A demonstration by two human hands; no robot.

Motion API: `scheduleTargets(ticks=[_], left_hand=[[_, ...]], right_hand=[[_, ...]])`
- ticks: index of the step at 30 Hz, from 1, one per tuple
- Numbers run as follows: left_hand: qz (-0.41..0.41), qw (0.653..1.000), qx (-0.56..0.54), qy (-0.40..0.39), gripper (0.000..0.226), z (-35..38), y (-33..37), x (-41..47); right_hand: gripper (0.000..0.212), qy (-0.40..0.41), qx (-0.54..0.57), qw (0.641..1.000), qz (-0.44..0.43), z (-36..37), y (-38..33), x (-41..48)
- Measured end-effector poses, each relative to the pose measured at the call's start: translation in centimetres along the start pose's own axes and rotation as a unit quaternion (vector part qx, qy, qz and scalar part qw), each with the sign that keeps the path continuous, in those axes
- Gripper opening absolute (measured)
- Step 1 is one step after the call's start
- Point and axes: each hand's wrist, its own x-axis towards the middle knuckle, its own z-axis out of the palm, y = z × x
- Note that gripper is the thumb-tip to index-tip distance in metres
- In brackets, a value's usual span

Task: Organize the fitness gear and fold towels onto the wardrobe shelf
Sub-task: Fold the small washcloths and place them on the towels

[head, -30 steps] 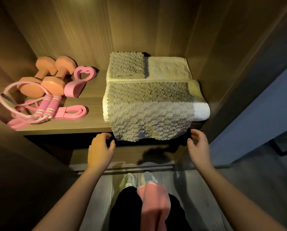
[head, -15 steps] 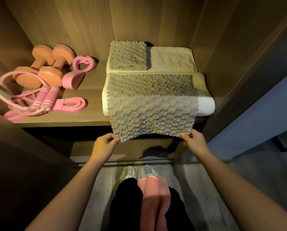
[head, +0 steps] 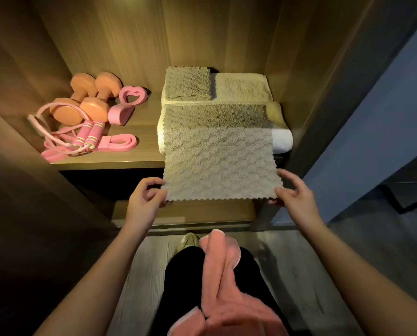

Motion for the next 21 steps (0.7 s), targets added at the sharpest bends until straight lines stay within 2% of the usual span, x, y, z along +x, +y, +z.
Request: scheduleTargets(ticks=[1,5,8,11,14,17,19,21], left_hand=[[0.007,1.000,-0.001,-0.007,0.019,-0.2,0.7,-0.2],[0.020,0.999,-0.012,-0.026,0.039,-0.9,3.1,-0.2],[0.068,0.997,0.018,-0.032,0.033,-1.0,4.7,0.4],[0.088,0.994,0.064,-0.001,0.015,-0.7,6.1,2.1],[0.118,0.983,0.136,0.047,0.011,-0.4,7.5,5.3],[0.158,0.968,0.172,0.093,0.017,0.3,8.9,9.0],[0.174,0.960,0.196,0.103,0.023,1.0,9.8,11.6],[0.170,0.952,0.233,0.102,0.019,1.8,10.6,14.2]], right_hand=[[0.029,-0.003,-0.015,1.000,-0.016,-0.3,-0.6,-0.2],[0.047,-0.036,0.007,0.999,-0.026,-1.3,-3.1,0.0],[0.047,-0.071,-0.009,0.995,-0.066,-1.4,-4.7,1.0],[0.019,-0.024,-0.040,0.994,-0.099,-0.9,-6.2,3.0],[0.006,0.043,-0.096,0.983,-0.153,-0.3,-8.1,5.6],[0.011,0.070,-0.138,0.971,-0.183,0.6,-9.7,8.6],[0.024,0.067,-0.138,0.975,-0.163,1.3,-10.4,10.7],[0.028,0.068,-0.141,0.979,-0.127,2.1,-10.8,13.0]])
